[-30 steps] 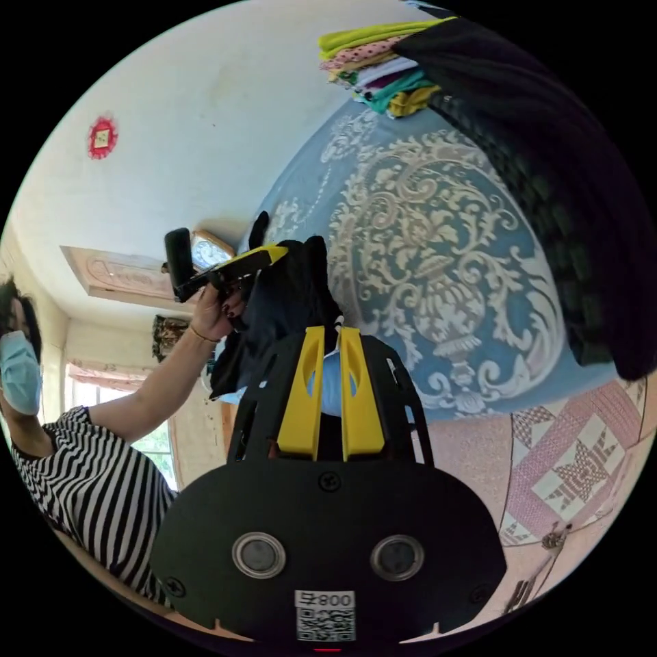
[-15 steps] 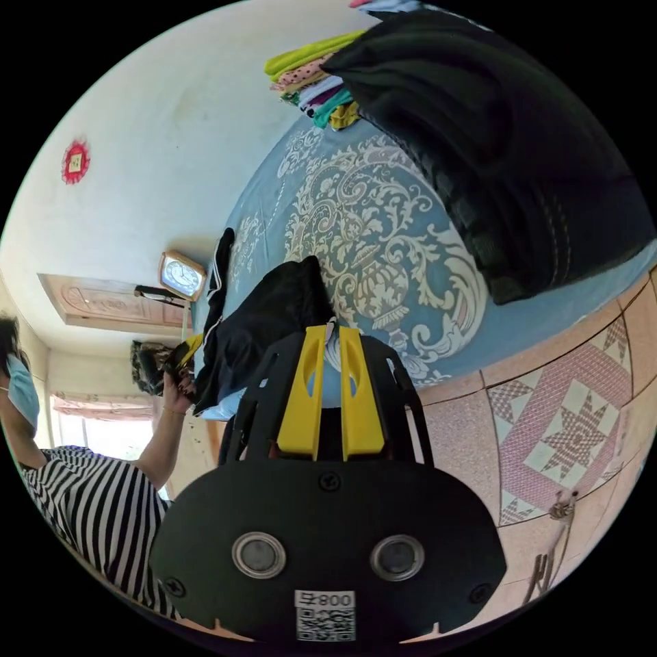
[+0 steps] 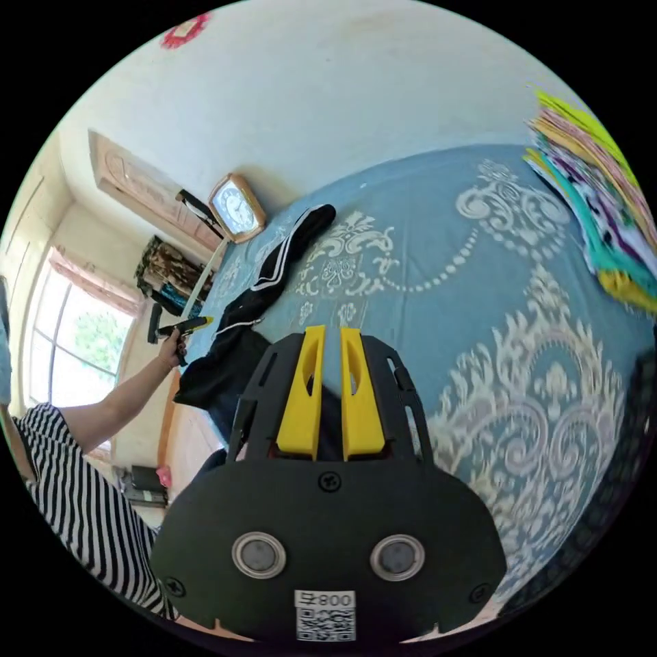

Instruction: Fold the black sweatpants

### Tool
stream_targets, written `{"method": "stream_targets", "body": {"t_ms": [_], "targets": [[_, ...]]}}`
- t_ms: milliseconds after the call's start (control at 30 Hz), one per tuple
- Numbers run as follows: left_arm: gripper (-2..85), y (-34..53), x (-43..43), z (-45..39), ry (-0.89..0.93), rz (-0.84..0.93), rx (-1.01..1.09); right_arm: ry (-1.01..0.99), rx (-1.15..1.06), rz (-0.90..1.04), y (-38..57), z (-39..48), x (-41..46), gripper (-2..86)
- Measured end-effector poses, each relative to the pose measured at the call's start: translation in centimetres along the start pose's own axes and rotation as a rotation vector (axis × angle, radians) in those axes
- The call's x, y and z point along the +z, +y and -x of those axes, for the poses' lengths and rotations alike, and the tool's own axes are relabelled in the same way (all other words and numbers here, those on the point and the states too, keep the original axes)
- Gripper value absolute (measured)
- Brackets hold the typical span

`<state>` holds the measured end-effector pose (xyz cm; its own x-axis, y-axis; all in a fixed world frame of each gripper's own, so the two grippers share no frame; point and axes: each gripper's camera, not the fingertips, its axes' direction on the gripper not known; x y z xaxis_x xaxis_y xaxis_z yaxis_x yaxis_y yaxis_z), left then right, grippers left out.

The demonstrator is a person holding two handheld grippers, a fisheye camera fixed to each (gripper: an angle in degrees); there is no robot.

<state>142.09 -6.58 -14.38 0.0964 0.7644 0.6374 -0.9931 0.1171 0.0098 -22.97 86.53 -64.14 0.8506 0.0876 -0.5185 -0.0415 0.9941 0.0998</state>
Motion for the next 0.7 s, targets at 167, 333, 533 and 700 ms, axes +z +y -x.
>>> {"method": "stream_targets", "body": {"t_ms": [167,333,533,700], "targets": [[10.0,-2.5,2.2,-1.0,-0.065,0.054,0.084,0.02,-0.073,0.068,-12.2,3.2,6.6,7.6],[10.0,-2.4,2.4,-1.6,-0.133,0.014,0.15,0.052,-0.088,0.083,-20.9,5.5,11.1,9.1],[9.4,-2.2,1.6,-0.5,-0.086,-0.047,0.133,0.011,-0.006,0.056,-28.2,7.3,15.3,9.4],[6.8,-2.2,0.6,-0.5,-0.088,-0.078,0.13,-0.004,0.042,0.087,-31.1,8.6,17.5,5.5]]}}
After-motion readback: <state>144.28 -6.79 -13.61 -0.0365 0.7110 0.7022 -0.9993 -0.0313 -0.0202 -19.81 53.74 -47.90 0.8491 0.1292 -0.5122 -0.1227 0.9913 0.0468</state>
